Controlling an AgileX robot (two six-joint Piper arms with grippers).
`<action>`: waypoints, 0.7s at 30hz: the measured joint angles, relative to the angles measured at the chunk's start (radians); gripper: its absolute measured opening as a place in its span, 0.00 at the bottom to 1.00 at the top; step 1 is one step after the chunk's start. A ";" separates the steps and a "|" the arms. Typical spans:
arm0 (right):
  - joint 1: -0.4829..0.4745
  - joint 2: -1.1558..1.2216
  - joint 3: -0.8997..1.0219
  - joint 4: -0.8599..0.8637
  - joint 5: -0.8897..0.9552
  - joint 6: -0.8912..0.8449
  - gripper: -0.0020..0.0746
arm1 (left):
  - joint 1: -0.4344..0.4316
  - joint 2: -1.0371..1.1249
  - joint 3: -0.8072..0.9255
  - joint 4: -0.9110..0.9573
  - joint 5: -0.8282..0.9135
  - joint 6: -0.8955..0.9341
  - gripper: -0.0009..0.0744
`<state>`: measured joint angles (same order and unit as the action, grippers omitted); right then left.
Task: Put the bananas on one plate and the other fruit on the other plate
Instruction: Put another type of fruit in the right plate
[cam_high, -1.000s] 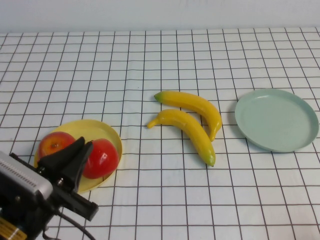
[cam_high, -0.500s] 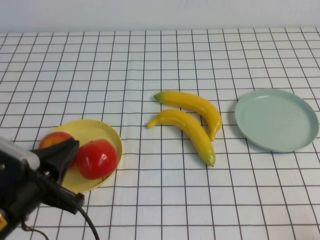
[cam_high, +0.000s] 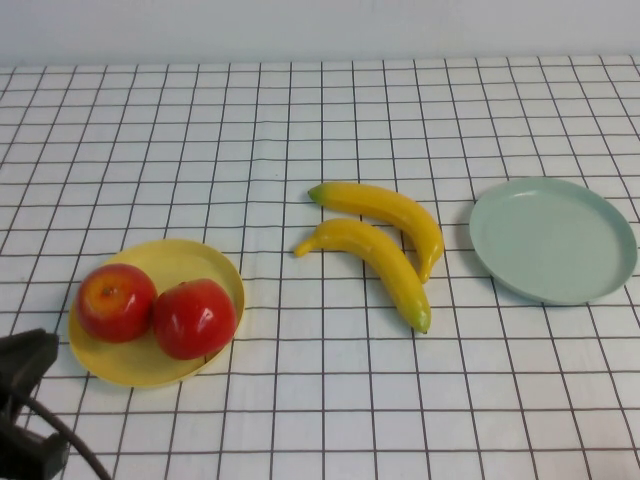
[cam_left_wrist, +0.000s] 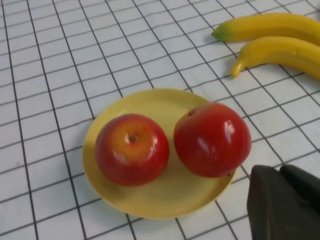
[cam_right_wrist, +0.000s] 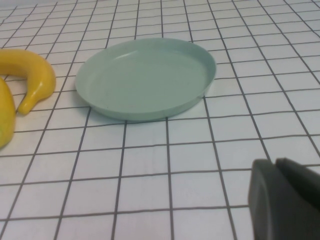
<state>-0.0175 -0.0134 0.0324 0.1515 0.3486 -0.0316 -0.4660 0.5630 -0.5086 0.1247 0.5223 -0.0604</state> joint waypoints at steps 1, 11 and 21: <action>0.000 0.000 0.000 0.000 0.000 0.000 0.01 | 0.000 -0.015 0.000 0.000 0.022 0.000 0.01; 0.000 0.000 0.000 0.000 0.000 0.000 0.01 | 0.011 -0.226 0.121 0.082 0.081 -0.059 0.01; 0.000 0.000 0.000 0.000 0.000 0.000 0.01 | 0.325 -0.548 0.465 -0.036 -0.129 0.060 0.01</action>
<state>-0.0175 -0.0134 0.0324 0.1515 0.3486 -0.0316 -0.1409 0.0148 -0.0440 0.0882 0.3931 0.0000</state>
